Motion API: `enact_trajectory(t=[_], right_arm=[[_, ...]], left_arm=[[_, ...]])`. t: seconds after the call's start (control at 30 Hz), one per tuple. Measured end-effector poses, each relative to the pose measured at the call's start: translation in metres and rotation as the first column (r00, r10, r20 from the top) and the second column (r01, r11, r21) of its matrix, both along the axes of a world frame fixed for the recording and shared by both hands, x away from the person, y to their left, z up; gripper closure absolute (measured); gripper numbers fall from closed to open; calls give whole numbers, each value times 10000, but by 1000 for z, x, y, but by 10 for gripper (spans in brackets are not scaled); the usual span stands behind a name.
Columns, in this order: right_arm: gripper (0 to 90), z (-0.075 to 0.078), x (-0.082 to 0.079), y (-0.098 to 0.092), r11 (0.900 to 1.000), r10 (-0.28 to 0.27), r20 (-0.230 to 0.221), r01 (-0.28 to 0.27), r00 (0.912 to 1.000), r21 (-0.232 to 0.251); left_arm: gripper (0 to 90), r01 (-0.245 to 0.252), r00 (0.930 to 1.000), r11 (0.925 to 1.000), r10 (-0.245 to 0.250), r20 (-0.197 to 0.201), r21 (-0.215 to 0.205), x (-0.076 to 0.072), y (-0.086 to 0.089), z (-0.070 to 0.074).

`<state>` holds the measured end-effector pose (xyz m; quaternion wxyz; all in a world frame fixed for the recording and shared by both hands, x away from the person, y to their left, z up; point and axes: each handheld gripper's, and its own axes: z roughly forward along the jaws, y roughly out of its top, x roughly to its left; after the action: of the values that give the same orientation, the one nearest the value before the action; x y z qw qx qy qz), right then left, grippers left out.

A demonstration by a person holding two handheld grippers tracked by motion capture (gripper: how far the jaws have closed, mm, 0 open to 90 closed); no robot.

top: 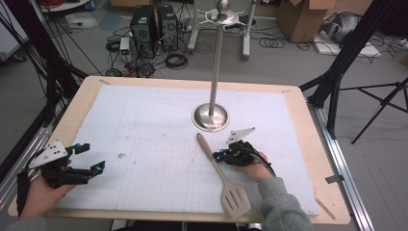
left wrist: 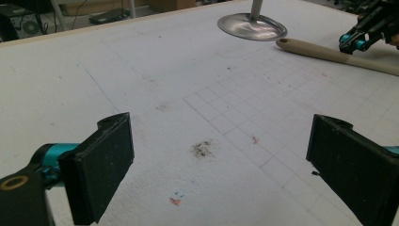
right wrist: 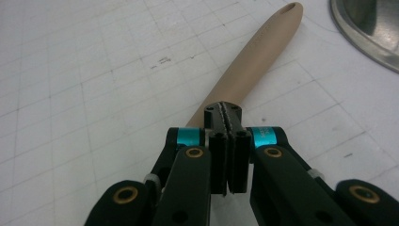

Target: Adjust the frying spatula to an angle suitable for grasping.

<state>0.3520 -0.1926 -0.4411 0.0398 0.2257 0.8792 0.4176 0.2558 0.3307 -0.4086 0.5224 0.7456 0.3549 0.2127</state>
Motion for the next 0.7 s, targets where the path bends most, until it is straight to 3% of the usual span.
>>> enact_trajectory(t=[0.13,0.17,0.2,0.23,0.37,0.7], right_arm=[[900,15,-8,-6,9960,43,14,-44,10000,898],[900,20,-15,-7,9954,473,-10,-471,9989,836],[900,20,-15,-7,9954,473,-10,-471,9989,836],[900,22,-25,-5,9947,939,7,-938,9956,430],[900,19,-34,-1,9922,1243,-19,-1243,9922,-72],[900,11,-45,4,9843,1607,-293,-1624,9866,-695]], left_arm=[[83,-9,10000,10000,9,24,-96,2,1,0],[83,45,10000,10000,-45,-6,-65,5,0,-1],[83,45,10000,10000,-45,-6,-65,5,0,-1],[83,77,10000,10000,-77,-30,-62,6,-2,-1],[83,310,9995,9995,-310,2,-15,11,-9,0],[83,564,9984,9984,-564,-102,31,23,-18,-2]])
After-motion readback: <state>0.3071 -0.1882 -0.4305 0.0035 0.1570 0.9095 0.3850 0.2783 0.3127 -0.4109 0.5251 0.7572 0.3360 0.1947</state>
